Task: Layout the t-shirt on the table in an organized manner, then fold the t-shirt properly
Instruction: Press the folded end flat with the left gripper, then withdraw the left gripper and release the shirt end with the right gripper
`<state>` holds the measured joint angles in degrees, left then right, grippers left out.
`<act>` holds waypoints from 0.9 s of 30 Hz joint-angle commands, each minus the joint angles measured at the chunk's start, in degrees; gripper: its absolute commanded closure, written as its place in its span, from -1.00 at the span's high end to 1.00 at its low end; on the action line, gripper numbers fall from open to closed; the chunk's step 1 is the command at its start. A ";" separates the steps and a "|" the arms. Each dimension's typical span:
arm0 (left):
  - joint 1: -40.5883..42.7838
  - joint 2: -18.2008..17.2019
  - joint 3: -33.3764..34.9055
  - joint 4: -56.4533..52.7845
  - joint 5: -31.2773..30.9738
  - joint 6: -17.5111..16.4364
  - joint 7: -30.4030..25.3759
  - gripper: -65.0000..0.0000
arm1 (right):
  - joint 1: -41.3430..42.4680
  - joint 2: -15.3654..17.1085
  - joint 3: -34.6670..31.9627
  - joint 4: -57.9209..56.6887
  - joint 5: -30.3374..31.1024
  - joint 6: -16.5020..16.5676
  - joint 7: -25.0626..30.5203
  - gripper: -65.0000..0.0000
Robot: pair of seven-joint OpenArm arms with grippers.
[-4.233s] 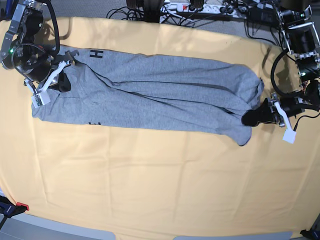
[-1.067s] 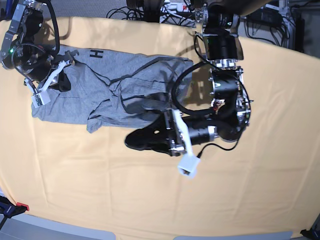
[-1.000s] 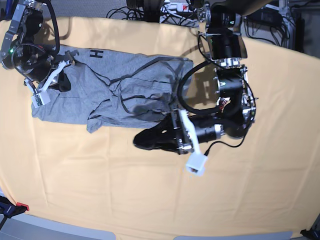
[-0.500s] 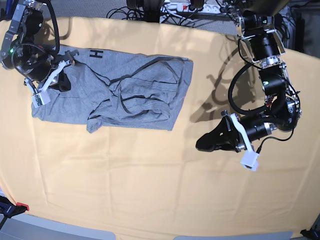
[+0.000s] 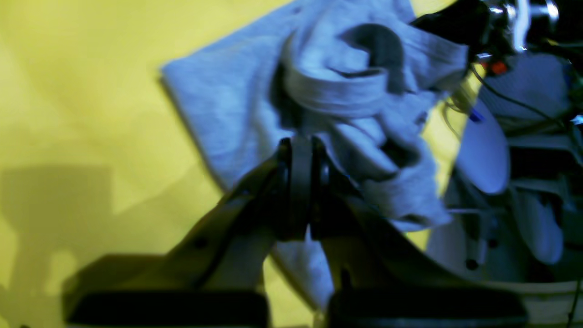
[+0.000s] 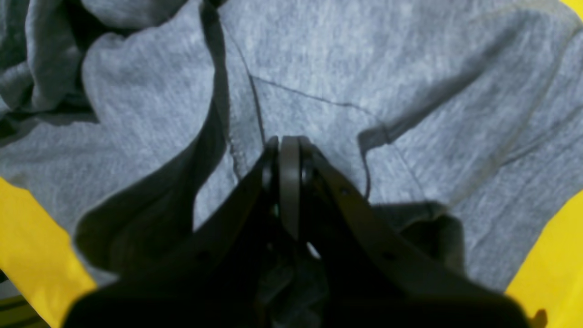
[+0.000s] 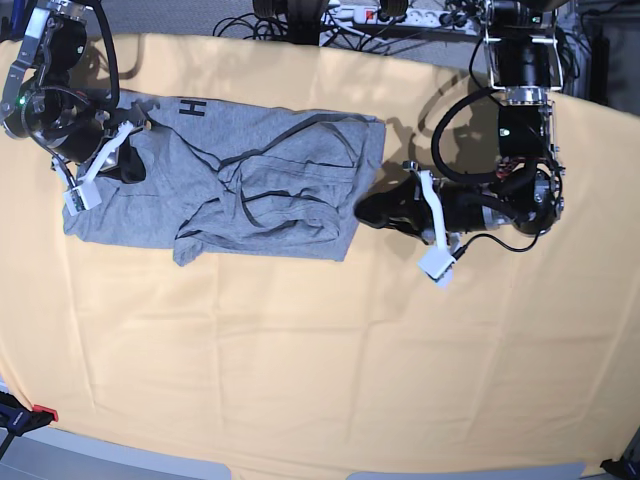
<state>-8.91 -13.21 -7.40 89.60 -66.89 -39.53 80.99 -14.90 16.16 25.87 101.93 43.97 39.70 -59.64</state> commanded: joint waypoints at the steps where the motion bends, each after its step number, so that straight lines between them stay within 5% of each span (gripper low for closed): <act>1: -1.11 -0.26 0.90 0.94 -1.46 -0.47 -0.99 -1.00 | 0.46 0.83 0.22 0.96 1.01 0.30 0.63 -1.00; 10: -1.11 -0.17 9.35 0.94 4.72 -0.47 -2.84 -1.00 | 0.48 0.83 0.22 0.98 1.03 0.30 0.66 -1.00; 15: -1.09 2.16 12.28 0.94 -4.37 -0.47 -2.23 -1.00 | 0.48 0.83 0.22 0.96 1.01 0.30 0.66 -1.00; 20: -0.28 5.62 17.81 0.92 -3.69 -0.47 -0.99 -1.00 | 0.48 0.83 0.22 0.96 1.01 0.30 0.63 -1.00; 27: -0.24 5.53 24.68 0.94 -5.79 -0.47 -0.99 -1.00 | 0.48 0.85 0.22 0.96 1.01 0.30 0.66 -1.00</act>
<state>-7.86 -7.90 17.41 89.60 -71.16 -39.66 81.01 -14.87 16.16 25.87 101.93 43.94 39.70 -59.81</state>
